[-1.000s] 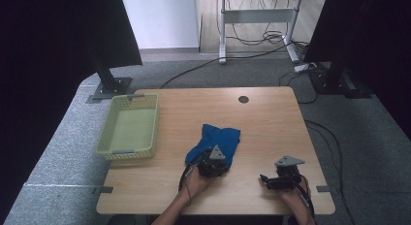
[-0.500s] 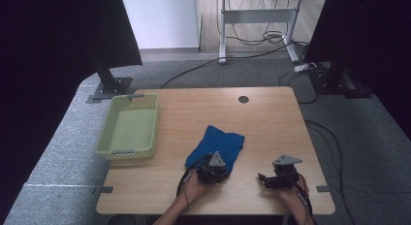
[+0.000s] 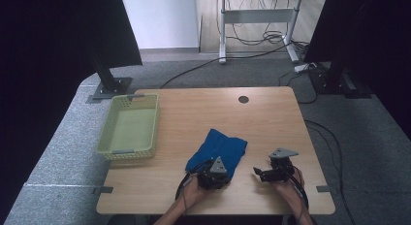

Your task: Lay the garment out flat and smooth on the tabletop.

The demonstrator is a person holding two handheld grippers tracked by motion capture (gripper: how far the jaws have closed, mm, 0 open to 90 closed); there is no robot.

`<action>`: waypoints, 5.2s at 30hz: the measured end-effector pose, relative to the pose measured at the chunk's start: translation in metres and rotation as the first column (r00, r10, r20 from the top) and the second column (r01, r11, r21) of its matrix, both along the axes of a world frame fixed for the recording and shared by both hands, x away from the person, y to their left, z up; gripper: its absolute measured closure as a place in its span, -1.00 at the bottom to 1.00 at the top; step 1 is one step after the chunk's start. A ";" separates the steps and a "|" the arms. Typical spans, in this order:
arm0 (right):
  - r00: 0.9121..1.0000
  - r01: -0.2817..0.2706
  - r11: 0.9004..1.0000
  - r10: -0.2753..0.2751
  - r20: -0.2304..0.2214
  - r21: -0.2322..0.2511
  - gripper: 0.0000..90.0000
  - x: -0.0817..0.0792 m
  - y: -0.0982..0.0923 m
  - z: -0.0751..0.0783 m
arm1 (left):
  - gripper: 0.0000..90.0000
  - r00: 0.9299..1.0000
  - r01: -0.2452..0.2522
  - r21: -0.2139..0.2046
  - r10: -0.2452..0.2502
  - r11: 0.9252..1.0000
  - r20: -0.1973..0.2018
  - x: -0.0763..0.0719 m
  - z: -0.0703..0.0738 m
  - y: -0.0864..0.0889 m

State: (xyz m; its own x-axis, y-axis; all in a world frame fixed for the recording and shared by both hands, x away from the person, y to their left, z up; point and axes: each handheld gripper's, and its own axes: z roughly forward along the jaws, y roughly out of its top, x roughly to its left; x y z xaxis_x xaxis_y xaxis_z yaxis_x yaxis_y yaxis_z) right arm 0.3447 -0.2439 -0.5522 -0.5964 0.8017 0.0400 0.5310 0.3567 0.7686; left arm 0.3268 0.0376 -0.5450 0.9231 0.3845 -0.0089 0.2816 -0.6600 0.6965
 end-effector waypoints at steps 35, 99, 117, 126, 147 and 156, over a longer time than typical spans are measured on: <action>0.992 -0.116 0.992 0.118 -0.036 0.038 0.85 0.058 0.043 0.001 | 0.79 1.000 -0.006 -0.073 0.006 0.997 0.001 -0.017 -0.004 0.012; 0.995 -0.090 0.991 0.086 0.046 0.095 0.91 0.053 0.055 0.043 | 0.80 0.951 -0.250 -0.197 0.279 0.948 0.136 0.011 0.031 0.085; 0.984 -0.179 0.977 0.176 0.036 0.116 0.73 0.077 0.111 0.025 | 0.51 0.901 -0.423 -0.041 0.425 0.905 0.090 0.032 0.006 0.122; 0.993 -0.122 0.985 0.120 0.019 0.126 0.04 0.066 0.085 0.018 | 0.02 0.894 -0.420 -0.067 0.425 0.905 0.141 0.038 0.021 0.108; 0.990 -0.130 0.991 0.131 -0.052 0.017 -0.45 0.029 0.063 -0.004 | -0.19 0.879 -0.456 -0.035 0.456 0.889 0.141 0.061 -0.005 0.085; 0.994 -0.101 0.993 0.099 -0.040 -0.054 -0.49 0.028 0.045 -0.003 | -0.17 0.820 -0.556 -0.023 0.554 0.831 0.143 0.065 -0.004 0.106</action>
